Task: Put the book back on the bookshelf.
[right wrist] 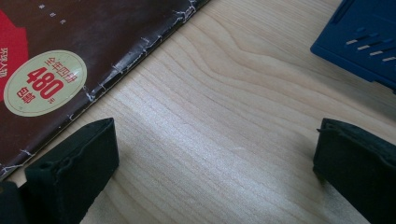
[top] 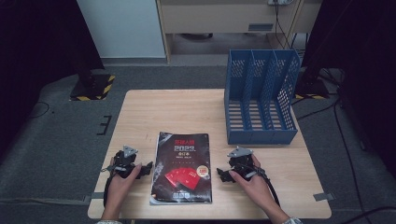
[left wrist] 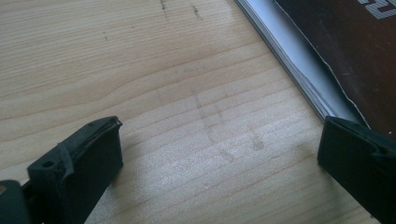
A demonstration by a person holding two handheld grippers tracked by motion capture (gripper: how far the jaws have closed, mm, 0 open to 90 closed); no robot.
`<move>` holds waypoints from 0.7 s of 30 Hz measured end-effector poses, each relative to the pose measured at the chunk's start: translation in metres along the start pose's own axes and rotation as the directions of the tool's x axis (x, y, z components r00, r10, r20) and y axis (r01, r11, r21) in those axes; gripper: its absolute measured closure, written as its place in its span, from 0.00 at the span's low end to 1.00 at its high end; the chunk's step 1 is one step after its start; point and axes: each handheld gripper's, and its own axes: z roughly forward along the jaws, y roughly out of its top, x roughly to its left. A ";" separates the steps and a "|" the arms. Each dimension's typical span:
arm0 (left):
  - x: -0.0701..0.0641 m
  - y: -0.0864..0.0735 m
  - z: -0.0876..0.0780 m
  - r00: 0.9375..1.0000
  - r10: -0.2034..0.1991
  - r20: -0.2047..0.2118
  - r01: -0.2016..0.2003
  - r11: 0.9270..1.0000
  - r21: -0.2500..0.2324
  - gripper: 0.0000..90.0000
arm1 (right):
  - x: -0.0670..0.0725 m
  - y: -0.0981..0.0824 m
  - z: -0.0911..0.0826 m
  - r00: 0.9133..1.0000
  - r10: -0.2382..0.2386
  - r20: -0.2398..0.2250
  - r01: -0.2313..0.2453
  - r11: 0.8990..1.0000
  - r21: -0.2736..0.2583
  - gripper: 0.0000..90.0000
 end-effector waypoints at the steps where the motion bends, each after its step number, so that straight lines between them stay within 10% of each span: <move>1: 0.000 0.000 0.000 1.000 0.000 0.001 0.000 1.000 0.000 0.00 | 0.000 0.000 0.000 1.000 0.000 -0.001 0.000 1.000 0.002 0.00; 12: -0.010 0.002 -0.017 0.999 -0.004 0.050 0.005 1.000 -0.015 0.13 | 0.001 0.001 -0.011 0.997 -0.031 -0.065 0.027 0.998 -0.055 0.19; 16: -0.027 -0.003 -0.028 0.995 -0.015 0.100 0.015 1.000 0.003 0.17 | 0.012 0.005 -0.019 0.986 -0.075 -0.147 0.061 0.993 -0.101 0.36; 21: -0.043 -0.005 -0.037 0.989 -0.037 0.143 0.036 0.999 0.011 0.19 | 0.027 0.005 -0.019 0.969 -0.074 -0.234 0.052 0.994 -0.100 0.34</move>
